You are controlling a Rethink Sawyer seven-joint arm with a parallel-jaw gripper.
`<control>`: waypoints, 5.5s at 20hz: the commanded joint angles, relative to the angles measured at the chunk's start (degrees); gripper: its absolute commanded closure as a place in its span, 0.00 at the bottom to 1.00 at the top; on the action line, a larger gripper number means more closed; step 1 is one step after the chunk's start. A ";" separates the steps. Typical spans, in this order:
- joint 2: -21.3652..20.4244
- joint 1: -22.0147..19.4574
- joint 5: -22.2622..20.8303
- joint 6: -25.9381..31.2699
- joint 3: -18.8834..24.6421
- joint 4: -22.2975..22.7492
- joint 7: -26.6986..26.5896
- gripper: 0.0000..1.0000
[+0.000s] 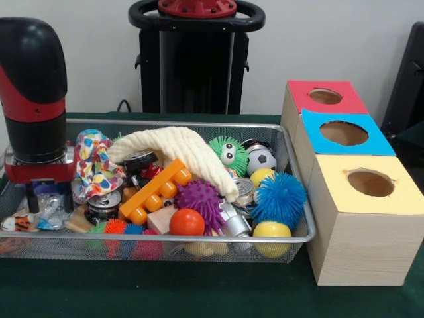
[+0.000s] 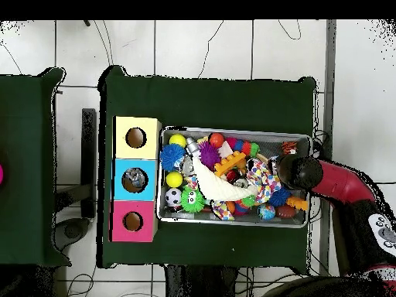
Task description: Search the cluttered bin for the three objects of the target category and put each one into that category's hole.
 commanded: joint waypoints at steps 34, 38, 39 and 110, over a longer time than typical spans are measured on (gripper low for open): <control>8.18 4.49 -5.02 11.52 -1.77 -7.48 -4.67 0.00; 9.14 4.92 -4.94 11.78 -2.24 -8.55 -4.27 0.00; 9.21 5.06 -4.72 11.94 -2.21 -8.72 -4.12 0.00; 2.56 3.63 -11.94 -2.66 4.02 -4.36 1.30 1.00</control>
